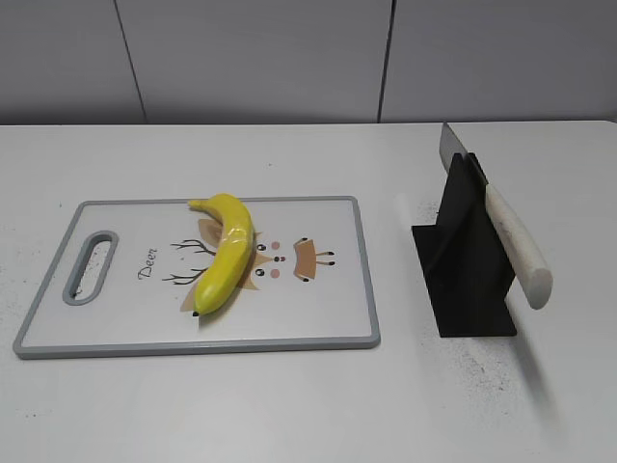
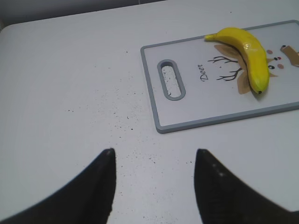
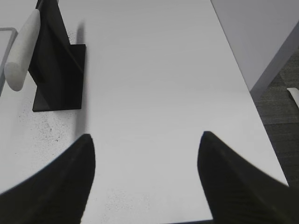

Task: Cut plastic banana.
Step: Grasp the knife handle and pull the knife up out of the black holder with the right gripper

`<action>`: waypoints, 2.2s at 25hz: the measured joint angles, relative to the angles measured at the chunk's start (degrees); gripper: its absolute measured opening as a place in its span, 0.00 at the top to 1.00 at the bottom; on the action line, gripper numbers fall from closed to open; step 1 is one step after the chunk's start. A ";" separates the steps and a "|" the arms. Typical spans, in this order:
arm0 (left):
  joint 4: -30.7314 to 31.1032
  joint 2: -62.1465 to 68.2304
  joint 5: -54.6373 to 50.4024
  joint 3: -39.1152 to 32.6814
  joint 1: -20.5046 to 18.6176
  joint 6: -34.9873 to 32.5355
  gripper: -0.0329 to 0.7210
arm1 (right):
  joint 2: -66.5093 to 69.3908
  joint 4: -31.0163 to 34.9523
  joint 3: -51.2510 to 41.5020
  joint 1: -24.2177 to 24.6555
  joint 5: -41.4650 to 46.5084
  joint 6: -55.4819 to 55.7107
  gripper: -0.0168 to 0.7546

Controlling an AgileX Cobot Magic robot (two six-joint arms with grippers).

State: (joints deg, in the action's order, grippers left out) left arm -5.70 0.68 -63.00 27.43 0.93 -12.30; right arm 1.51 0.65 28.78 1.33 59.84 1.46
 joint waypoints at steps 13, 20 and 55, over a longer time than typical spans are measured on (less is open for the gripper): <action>0.00 0.00 0.00 0.00 0.00 0.00 0.27 | 0.00 0.00 0.00 0.00 0.00 0.00 0.30; 0.00 0.00 0.00 0.00 0.00 0.00 0.27 | 0.00 0.00 0.00 0.00 0.00 0.00 0.30; 0.00 0.00 0.02 0.00 0.00 0.00 0.18 | 2.90 -0.65 1.39 0.00 0.47 0.00 0.31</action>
State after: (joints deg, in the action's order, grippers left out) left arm -5.70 0.68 -62.97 27.43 0.93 -12.30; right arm 4.42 0.00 30.17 1.33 60.31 1.46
